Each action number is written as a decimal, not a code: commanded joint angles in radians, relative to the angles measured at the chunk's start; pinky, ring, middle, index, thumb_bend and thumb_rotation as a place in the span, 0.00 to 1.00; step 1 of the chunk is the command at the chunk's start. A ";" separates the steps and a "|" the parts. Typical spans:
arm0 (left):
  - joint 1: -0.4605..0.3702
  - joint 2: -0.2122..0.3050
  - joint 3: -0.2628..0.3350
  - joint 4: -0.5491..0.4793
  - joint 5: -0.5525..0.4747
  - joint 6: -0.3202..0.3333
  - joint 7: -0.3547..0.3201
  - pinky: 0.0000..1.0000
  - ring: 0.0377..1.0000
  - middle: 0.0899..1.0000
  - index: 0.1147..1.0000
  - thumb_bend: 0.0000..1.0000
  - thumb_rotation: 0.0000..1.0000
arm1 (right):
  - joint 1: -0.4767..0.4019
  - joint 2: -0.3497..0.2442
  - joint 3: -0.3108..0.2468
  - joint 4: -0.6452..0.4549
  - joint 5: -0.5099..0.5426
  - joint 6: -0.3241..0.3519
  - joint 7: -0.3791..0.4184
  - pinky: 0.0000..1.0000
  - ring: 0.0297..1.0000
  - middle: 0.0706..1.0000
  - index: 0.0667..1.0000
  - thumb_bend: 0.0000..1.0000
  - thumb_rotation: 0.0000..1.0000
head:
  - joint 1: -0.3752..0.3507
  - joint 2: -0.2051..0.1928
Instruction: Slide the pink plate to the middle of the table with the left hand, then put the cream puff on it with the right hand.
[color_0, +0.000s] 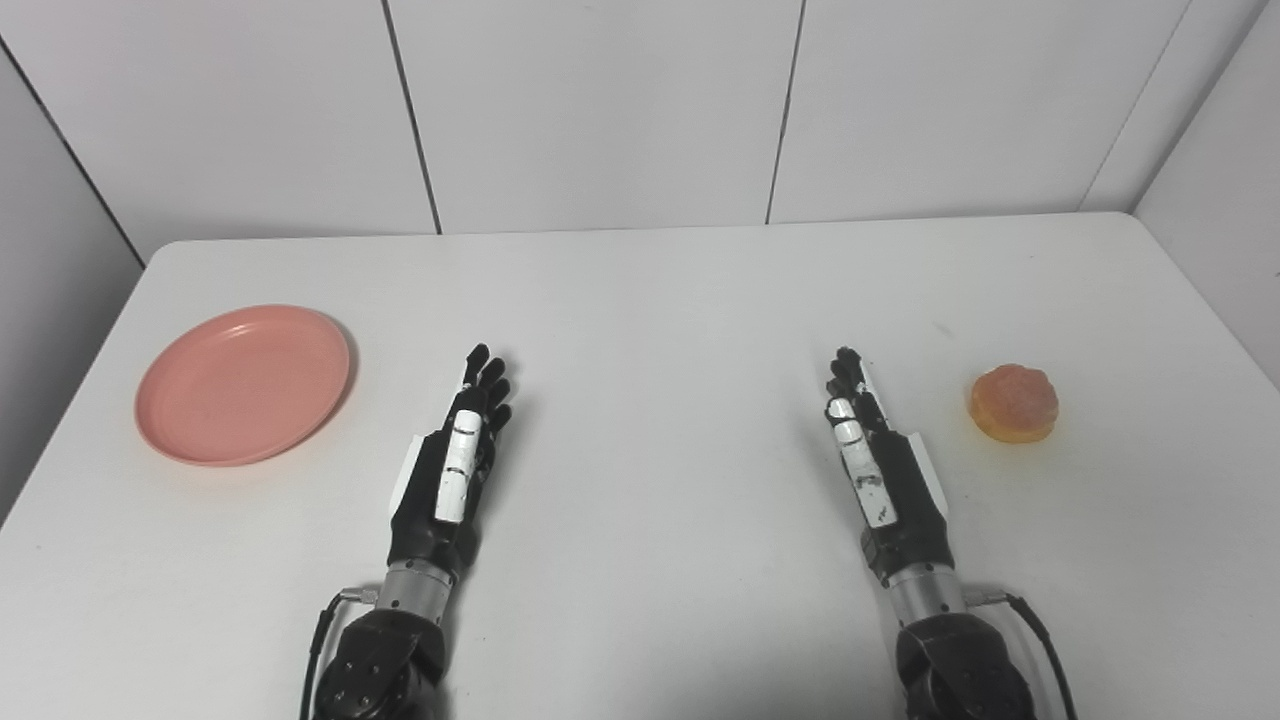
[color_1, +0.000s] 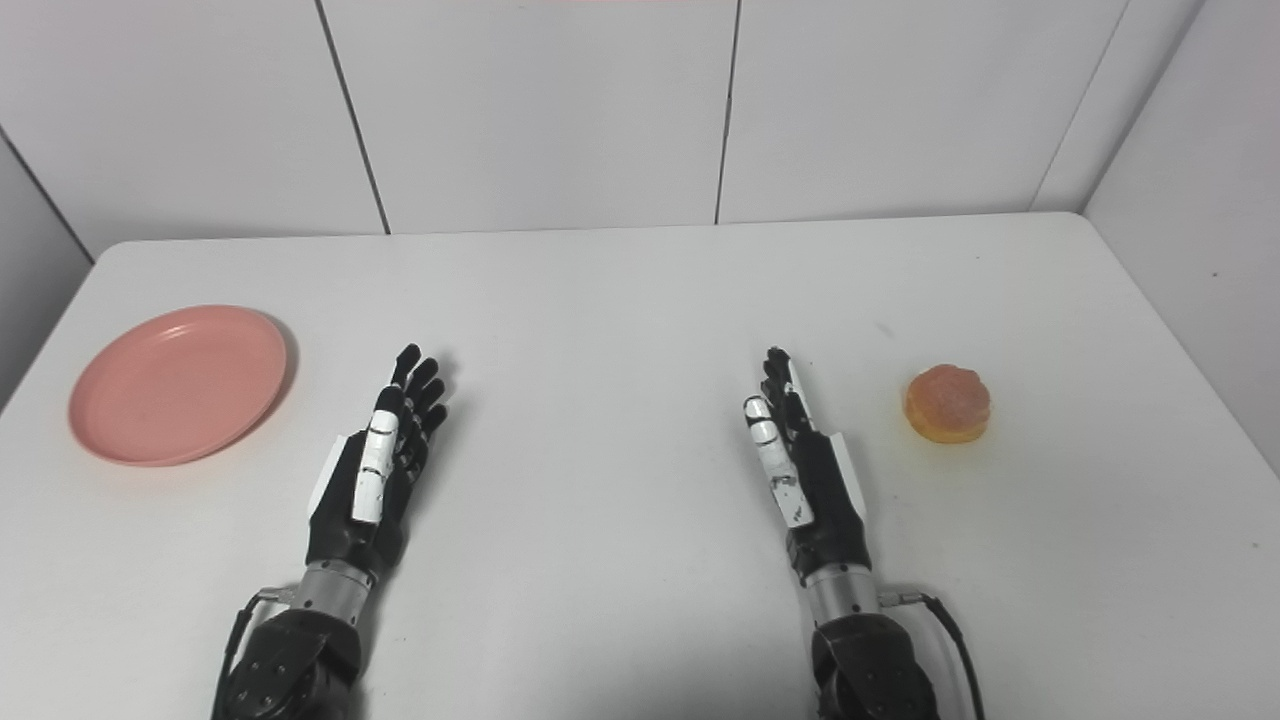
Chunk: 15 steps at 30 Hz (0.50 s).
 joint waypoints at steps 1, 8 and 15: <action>0.024 0.010 0.002 0.046 -0.004 0.005 -0.007 1.00 1.00 1.00 1.00 0.59 1.00 | 0.039 0.008 -0.002 0.074 0.003 -0.052 -0.003 1.00 1.00 1.00 0.99 0.65 0.92 | 0.000 -0.003; 0.023 0.008 0.002 0.055 -0.011 0.000 -0.014 1.00 1.00 1.00 1.00 0.58 1.00 | 0.036 0.006 -0.003 0.090 0.004 -0.067 -0.005 1.00 1.00 1.00 0.99 0.65 0.92 | 0.018 -0.011; 0.038 -0.032 -0.014 0.084 0.041 -0.058 0.033 1.00 1.00 1.00 1.00 0.58 1.00 | 0.051 -0.034 -0.017 0.110 0.050 -0.110 0.041 1.00 1.00 1.00 1.00 0.65 0.91 | 0.200 -0.072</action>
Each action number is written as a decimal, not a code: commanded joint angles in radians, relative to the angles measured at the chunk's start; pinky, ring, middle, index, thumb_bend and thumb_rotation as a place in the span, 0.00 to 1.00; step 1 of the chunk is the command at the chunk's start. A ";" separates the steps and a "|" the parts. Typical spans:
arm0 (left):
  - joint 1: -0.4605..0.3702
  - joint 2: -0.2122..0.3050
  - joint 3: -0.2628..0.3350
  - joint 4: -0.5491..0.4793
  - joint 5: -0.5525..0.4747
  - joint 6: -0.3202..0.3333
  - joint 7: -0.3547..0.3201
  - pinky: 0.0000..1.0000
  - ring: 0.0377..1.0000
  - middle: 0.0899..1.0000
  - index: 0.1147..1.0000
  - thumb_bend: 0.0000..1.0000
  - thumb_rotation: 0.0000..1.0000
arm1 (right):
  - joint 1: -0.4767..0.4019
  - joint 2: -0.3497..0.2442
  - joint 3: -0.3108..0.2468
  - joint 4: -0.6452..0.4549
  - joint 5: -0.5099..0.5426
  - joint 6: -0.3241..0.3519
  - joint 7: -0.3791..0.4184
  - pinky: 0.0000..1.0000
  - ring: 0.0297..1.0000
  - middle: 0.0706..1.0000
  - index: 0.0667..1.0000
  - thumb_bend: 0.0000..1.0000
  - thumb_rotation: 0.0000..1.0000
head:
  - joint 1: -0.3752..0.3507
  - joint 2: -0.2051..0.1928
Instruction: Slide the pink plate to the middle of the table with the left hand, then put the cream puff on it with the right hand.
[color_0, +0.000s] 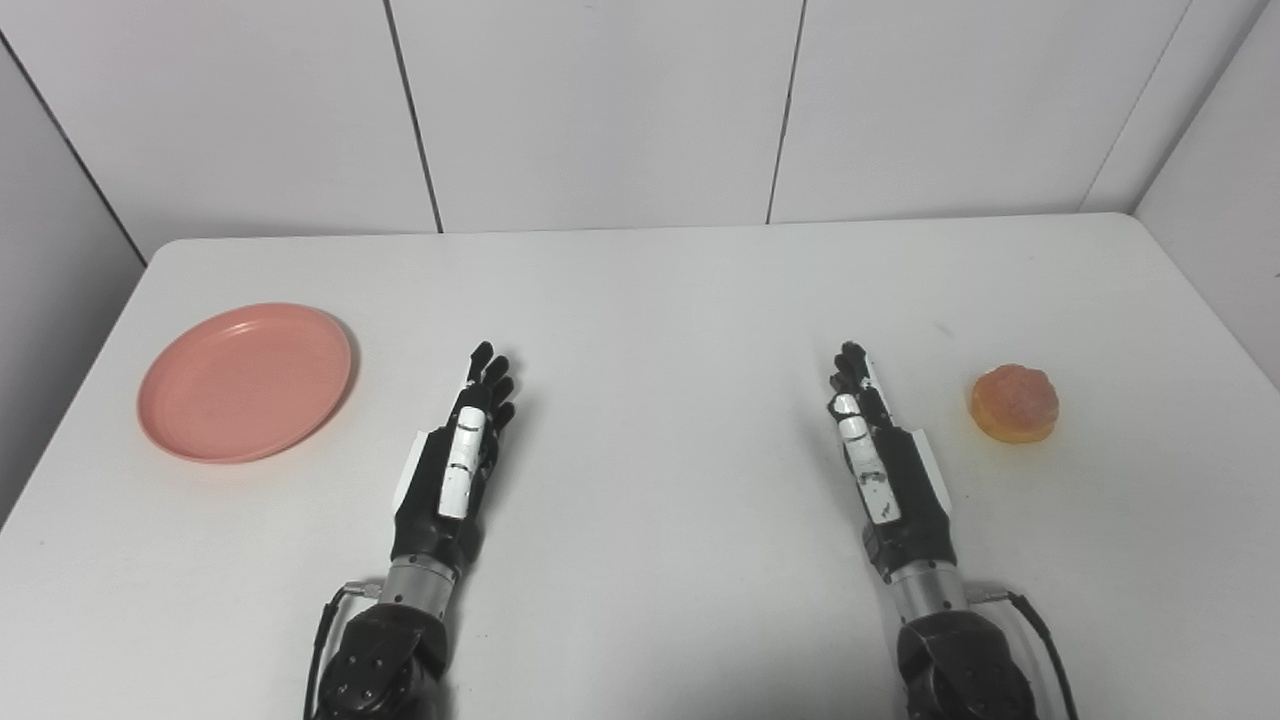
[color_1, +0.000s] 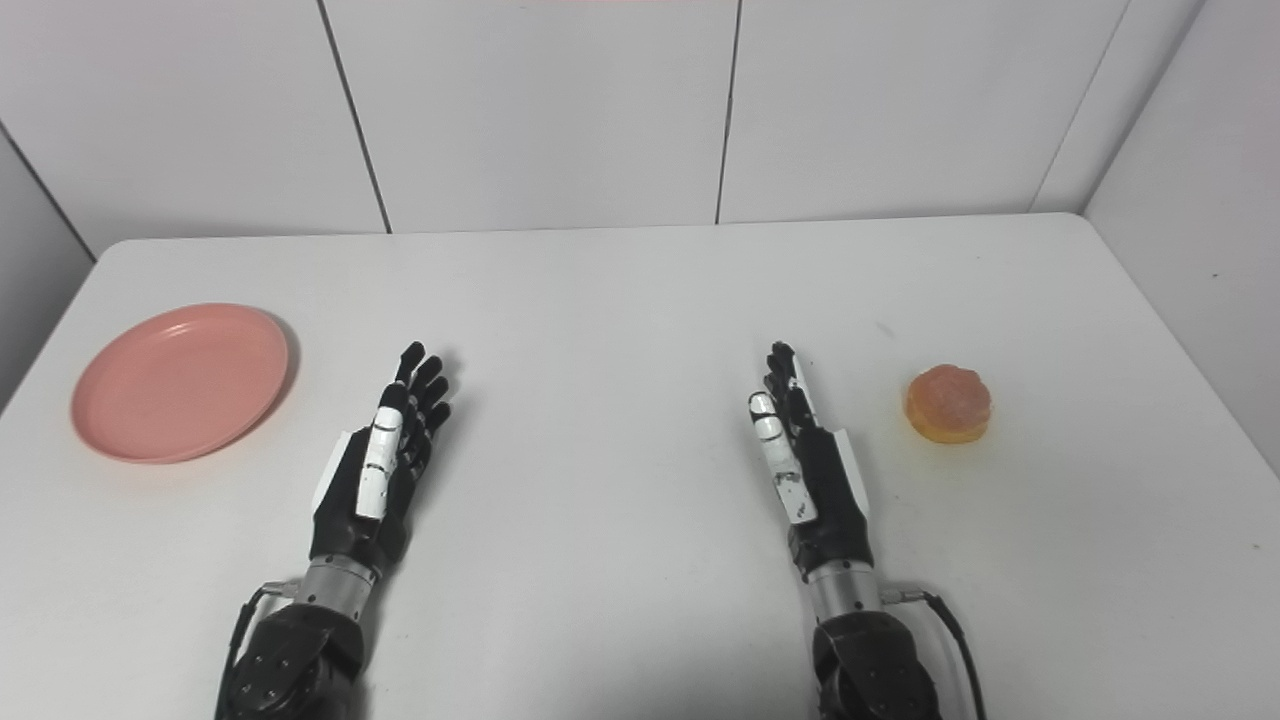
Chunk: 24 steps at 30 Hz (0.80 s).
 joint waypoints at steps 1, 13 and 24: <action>0.044 -0.034 -0.012 0.070 0.042 -0.040 0.045 1.00 1.00 1.00 1.00 0.58 1.00 | 0.058 -0.034 -0.009 0.102 0.010 -0.067 0.029 1.00 1.00 1.00 1.00 0.65 0.93 | 0.024 -0.012; 0.020 -0.083 -0.012 0.199 0.090 -0.146 0.111 1.00 1.00 1.00 1.00 0.59 1.00 | 0.040 -0.065 -0.032 0.235 0.019 -0.195 0.032 1.00 1.00 1.00 1.00 0.61 0.93 | 0.088 -0.105; 0.025 -0.054 0.015 0.125 -0.059 -0.081 0.025 1.00 1.00 1.00 1.00 0.62 1.00 | 0.031 -0.060 -0.031 0.279 0.029 -0.212 0.044 1.00 1.00 1.00 1.00 0.60 0.92 | 0.097 -0.141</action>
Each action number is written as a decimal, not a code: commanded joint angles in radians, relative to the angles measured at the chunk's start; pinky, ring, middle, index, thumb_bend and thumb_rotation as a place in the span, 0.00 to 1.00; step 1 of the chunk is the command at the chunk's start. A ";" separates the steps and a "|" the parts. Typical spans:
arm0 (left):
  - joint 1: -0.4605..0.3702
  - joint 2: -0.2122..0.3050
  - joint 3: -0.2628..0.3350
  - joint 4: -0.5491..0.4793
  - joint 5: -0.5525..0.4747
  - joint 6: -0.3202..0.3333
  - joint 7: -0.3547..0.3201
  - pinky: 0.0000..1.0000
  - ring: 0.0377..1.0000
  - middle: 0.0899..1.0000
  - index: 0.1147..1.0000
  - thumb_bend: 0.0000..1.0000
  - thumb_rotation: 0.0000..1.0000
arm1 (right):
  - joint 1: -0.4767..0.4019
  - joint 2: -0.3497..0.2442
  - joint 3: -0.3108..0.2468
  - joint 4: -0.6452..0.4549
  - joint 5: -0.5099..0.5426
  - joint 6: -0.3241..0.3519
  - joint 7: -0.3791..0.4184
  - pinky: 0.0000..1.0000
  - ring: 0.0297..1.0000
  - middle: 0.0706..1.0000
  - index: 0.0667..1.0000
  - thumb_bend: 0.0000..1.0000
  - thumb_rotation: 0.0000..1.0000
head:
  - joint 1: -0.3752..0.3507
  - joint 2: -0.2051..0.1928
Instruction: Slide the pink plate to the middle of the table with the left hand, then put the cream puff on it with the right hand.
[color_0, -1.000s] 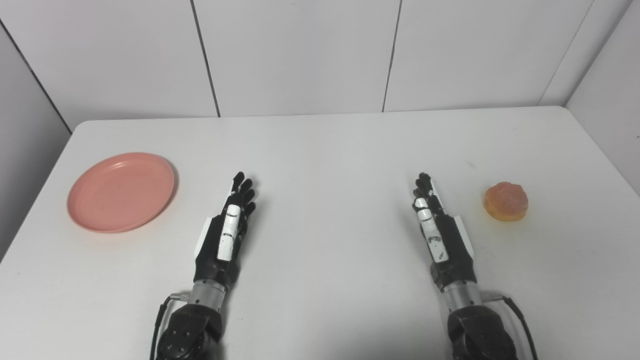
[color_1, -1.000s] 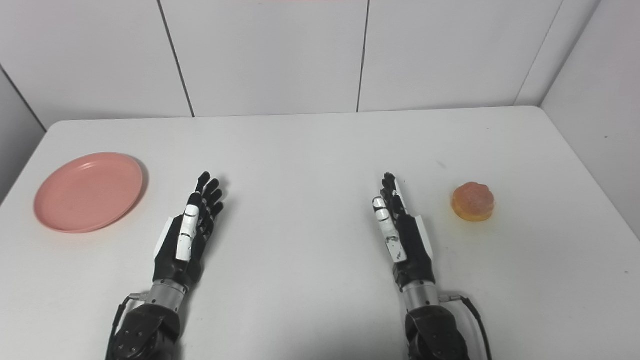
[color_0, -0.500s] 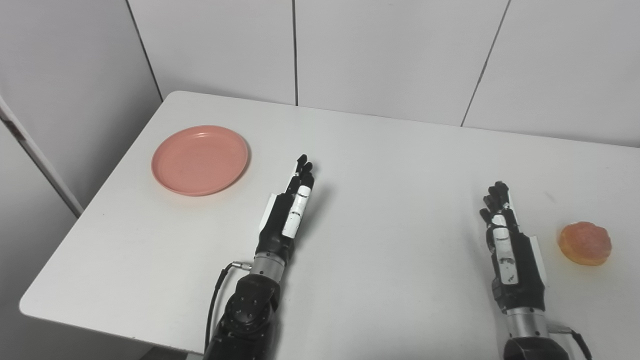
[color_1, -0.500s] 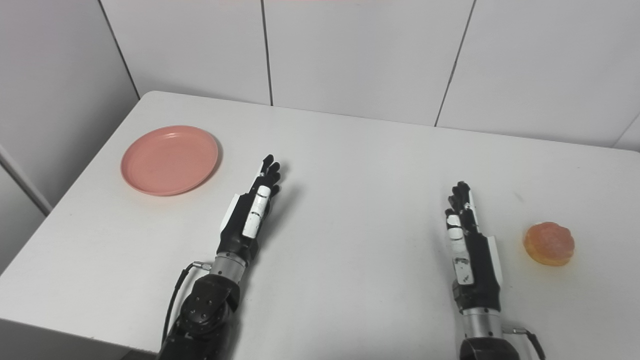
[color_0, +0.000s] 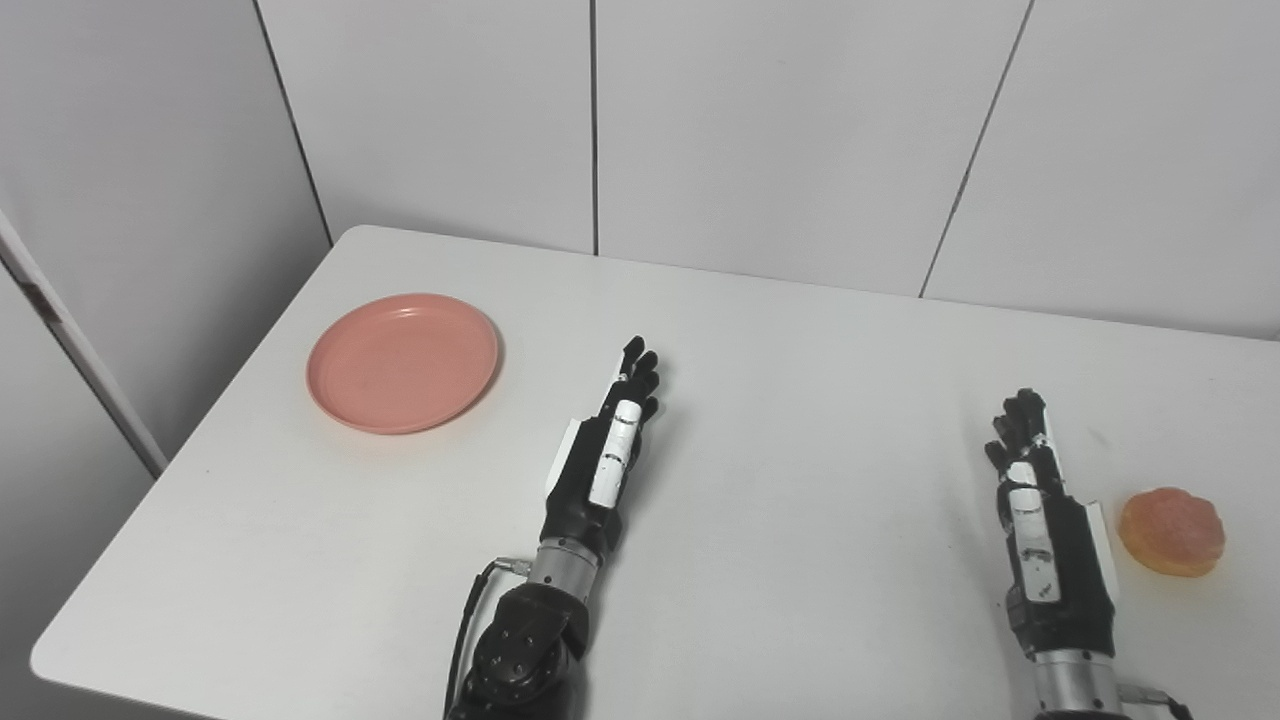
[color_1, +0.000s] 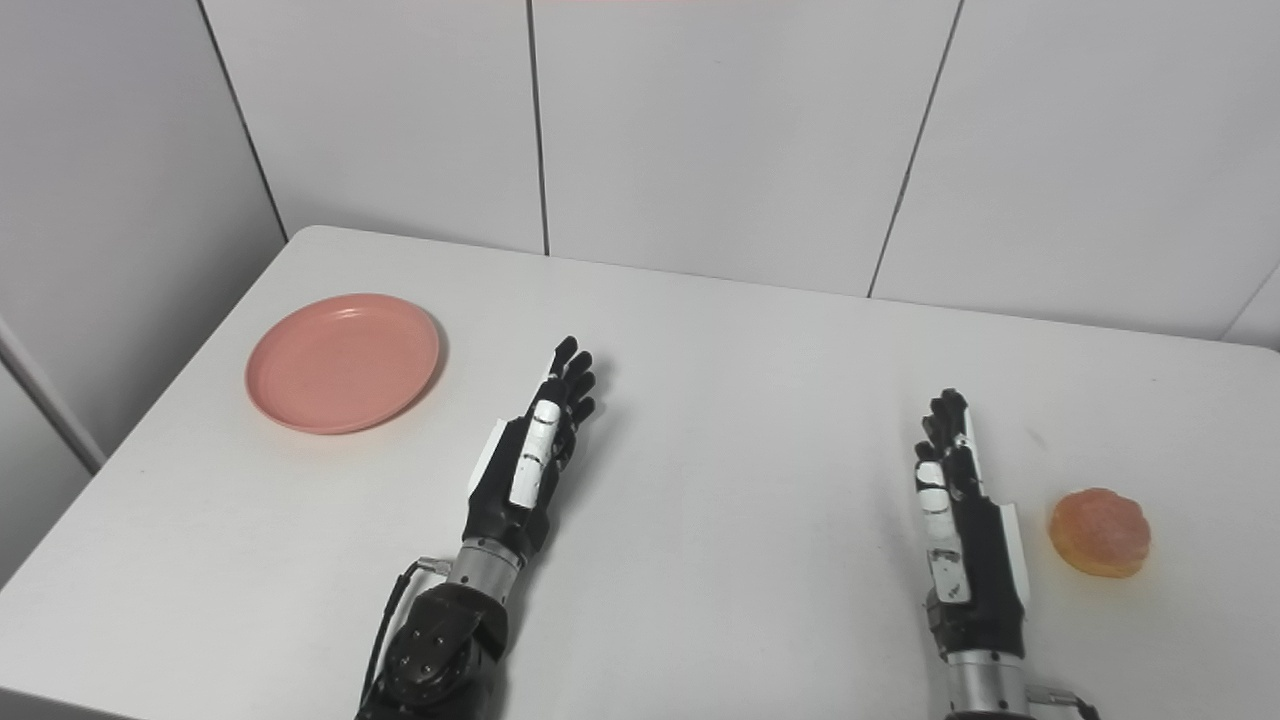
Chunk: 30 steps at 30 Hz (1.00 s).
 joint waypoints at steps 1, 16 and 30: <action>0.079 0.024 0.016 0.021 -0.048 0.039 -0.035 1.00 1.00 1.00 1.00 0.62 1.00 | 0.106 -0.001 -0.006 0.159 0.011 -0.039 0.010 1.00 1.00 1.00 1.00 0.61 0.92 | 0.002 -0.002; 0.037 0.121 0.112 -0.187 -0.077 0.092 -0.013 1.00 0.96 0.95 0.95 0.70 1.00 | 0.093 0.020 0.008 0.172 -0.020 -0.057 -0.009 1.00 1.00 1.00 1.00 0.62 0.90 | -0.005 -0.010; -0.035 0.209 0.262 -0.199 -0.138 0.044 0.011 0.88 0.85 0.84 0.83 0.74 1.00 | 0.100 0.025 0.025 0.164 -0.019 -0.055 0.012 1.00 1.00 1.00 1.00 0.63 0.93 | 0.039 -0.034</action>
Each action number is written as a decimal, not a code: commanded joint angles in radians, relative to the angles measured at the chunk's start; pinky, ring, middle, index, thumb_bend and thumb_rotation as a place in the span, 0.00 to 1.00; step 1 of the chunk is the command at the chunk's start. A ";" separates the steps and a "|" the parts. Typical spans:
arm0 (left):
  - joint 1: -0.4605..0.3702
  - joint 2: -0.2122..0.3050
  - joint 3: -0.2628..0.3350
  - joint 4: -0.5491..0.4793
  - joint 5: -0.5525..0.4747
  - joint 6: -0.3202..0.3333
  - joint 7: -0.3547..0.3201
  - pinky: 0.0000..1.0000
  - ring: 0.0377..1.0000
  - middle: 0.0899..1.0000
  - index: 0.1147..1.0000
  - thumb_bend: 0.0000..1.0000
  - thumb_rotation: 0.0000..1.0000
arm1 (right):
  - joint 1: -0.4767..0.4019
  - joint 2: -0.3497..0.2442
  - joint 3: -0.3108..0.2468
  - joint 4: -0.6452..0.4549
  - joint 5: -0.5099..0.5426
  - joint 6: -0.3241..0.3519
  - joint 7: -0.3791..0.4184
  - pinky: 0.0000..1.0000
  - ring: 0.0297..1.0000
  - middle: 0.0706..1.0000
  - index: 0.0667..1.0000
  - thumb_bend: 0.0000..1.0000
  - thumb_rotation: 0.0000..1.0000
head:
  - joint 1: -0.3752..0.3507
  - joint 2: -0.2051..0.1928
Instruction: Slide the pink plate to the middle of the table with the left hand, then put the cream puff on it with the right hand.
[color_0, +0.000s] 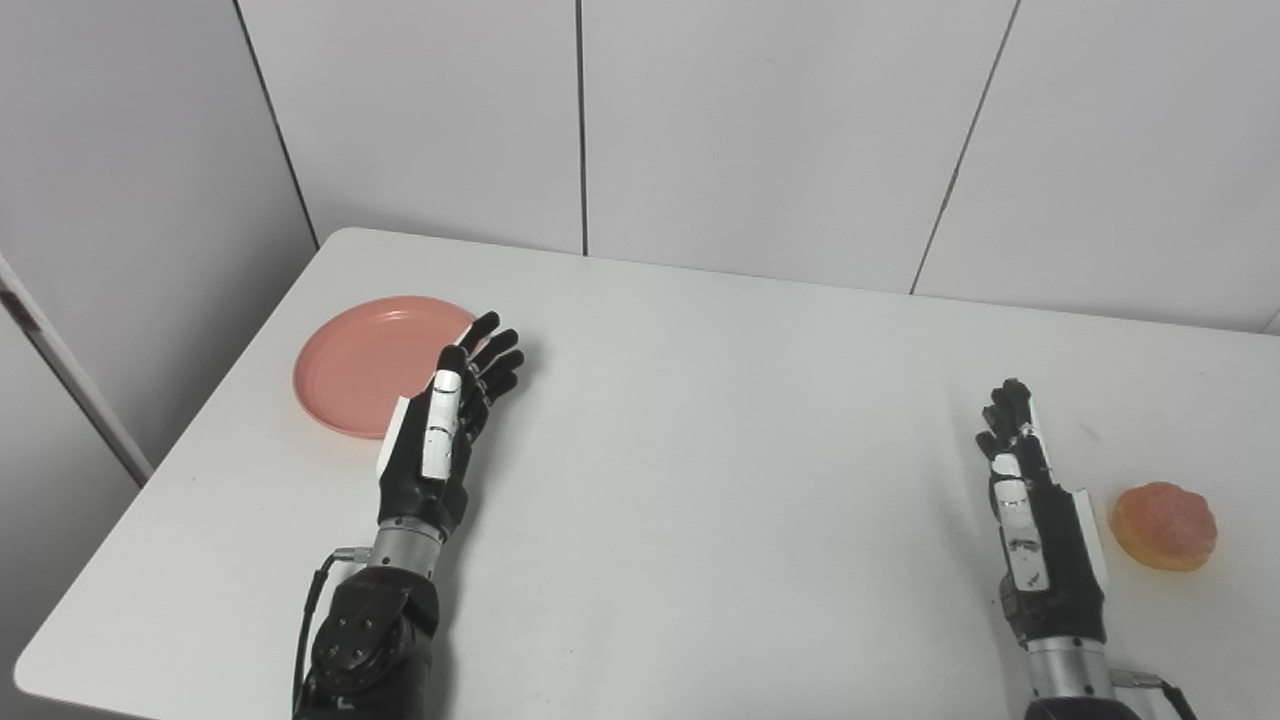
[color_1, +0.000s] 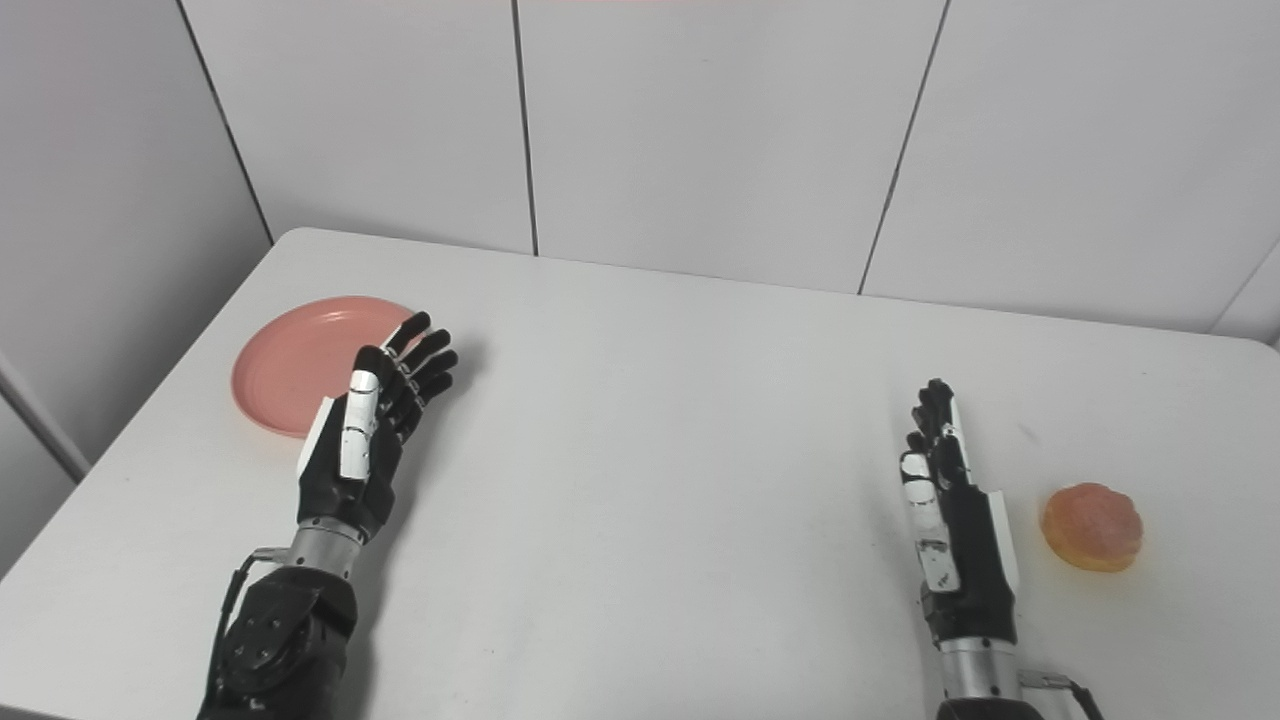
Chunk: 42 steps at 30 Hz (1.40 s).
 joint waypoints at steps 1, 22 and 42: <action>-0.065 0.041 0.031 -0.002 -0.020 -0.063 0.002 0.87 0.83 0.83 0.82 0.74 1.00 | 0.127 0.022 0.008 0.141 0.020 -0.042 0.011 1.00 0.99 1.00 1.00 0.62 0.92 | 0.013 -0.005; -0.232 0.244 0.125 0.132 0.069 -0.074 0.077 0.63 0.65 0.64 0.62 0.72 1.00 | 0.137 -0.002 -0.020 0.176 0.112 -0.040 0.079 1.00 1.00 1.00 1.00 0.53 0.93 | 0.195 -0.073; -0.320 0.391 0.150 0.385 0.062 -0.095 0.045 0.66 0.68 0.66 0.63 0.71 1.00 | 0.123 -0.007 -0.029 0.232 0.154 -0.078 0.114 1.00 1.00 1.00 1.00 0.39 1.00 | 0.247 -0.098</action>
